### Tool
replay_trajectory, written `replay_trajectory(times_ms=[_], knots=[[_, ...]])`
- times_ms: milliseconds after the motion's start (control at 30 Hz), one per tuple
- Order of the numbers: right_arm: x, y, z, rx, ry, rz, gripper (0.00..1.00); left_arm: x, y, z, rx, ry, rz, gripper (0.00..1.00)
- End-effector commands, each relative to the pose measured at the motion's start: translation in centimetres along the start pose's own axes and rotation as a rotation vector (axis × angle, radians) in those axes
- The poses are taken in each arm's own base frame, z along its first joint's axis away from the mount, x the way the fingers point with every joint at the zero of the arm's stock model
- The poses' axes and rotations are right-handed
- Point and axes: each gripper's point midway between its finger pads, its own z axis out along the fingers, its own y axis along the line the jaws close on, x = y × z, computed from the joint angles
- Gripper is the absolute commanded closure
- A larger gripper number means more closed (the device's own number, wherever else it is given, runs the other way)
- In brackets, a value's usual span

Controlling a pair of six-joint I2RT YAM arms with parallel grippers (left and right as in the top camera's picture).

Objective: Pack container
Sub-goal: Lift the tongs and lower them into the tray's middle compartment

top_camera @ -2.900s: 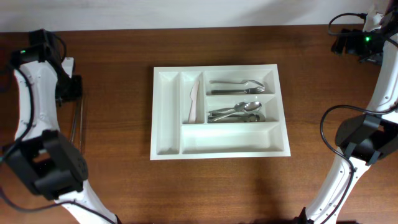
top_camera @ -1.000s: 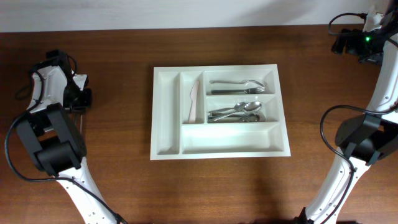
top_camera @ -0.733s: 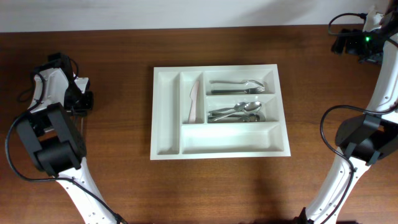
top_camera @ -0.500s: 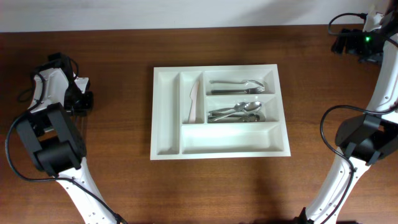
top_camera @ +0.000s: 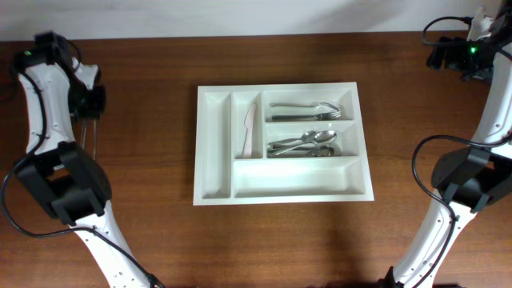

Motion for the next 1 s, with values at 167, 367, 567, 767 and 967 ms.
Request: replay_trajectory(times_ms=[167, 367, 567, 767, 967], knots=[[-0.7, 0.4, -1.6, 0.001, -0.041, 0.002, 0.02, -3.4, -10.8, -6.1, 0.299, -0.162, 0.146, 0.98], [-0.7, 0.4, -1.6, 0.001, -0.041, 0.002, 0.01, -2.2, -22.0, -7.7, 0.387, -0.155, 0.483, 0.98], [-0.7, 0.4, -1.6, 0.001, -0.041, 0.002, 0.01, 1.8, -33.9, -8.9, 0.493, -0.165, 0.899, 0.98], [-0.7, 0.4, -1.6, 0.001, -0.041, 0.002, 0.01, 5.6, -40.8, -9.6, 0.526, -0.165, 1.119, 0.98], [-0.7, 0.4, -1.6, 0.001, -0.041, 0.002, 0.01, 8.6, -46.0, -10.2, 0.549, -0.184, 1.246, 0.98]])
